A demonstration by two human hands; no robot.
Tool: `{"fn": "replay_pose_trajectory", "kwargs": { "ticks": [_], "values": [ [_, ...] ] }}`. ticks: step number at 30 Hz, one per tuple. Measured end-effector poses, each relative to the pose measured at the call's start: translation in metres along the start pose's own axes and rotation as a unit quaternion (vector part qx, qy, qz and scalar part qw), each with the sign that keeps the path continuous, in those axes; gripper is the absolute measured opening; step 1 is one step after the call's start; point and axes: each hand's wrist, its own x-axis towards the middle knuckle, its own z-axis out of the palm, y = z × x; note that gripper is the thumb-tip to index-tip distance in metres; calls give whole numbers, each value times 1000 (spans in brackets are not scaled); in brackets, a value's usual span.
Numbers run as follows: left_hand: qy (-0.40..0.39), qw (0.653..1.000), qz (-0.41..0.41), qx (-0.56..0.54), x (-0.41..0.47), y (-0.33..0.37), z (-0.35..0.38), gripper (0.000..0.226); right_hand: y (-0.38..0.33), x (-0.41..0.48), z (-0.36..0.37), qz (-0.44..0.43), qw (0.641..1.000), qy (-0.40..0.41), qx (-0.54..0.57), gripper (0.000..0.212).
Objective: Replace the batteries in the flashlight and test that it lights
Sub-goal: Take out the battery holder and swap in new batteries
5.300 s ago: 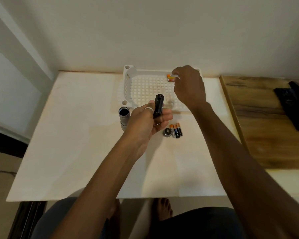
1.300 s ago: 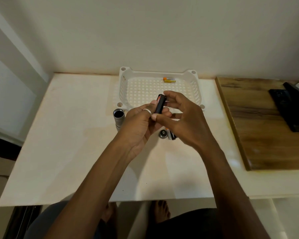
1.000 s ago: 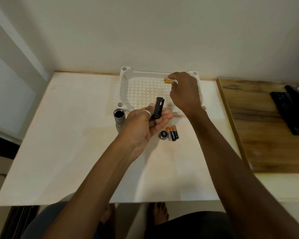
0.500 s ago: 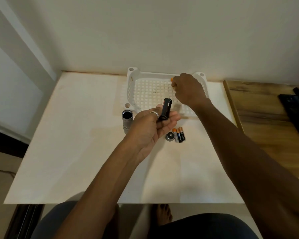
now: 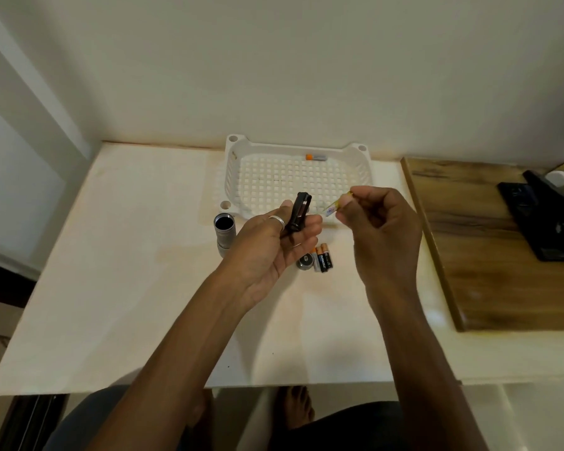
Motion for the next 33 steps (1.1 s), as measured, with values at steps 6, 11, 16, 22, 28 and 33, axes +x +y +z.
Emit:
{"fn": "replay_pose_trajectory", "kwargs": {
  "ticks": [6,11,16,22,28,33],
  "values": [
    [-2,1000,0,-4,2,1,-2,35,-3,-7,8,-49,999,14,10,17],
    [-12,1000,10,-6,3,0,-3,28,-5,-16,16,-187,982,-6,-13,15],
    [-11,999,31,-8,4,-1,-5,30,5,-21,22,-286,953,-56,-86,10],
    [-10,999,33,5,5,-1,-5,30,4,-18,23,-171,974,-110,-104,15],
    [-28,999,30,4,2,2,-5,29,4,0,17,135,972,-182,56,57],
    [-46,998,27,27,1,-3,-3,29,10,8,17,224,929,-236,179,55]
  ]
}}
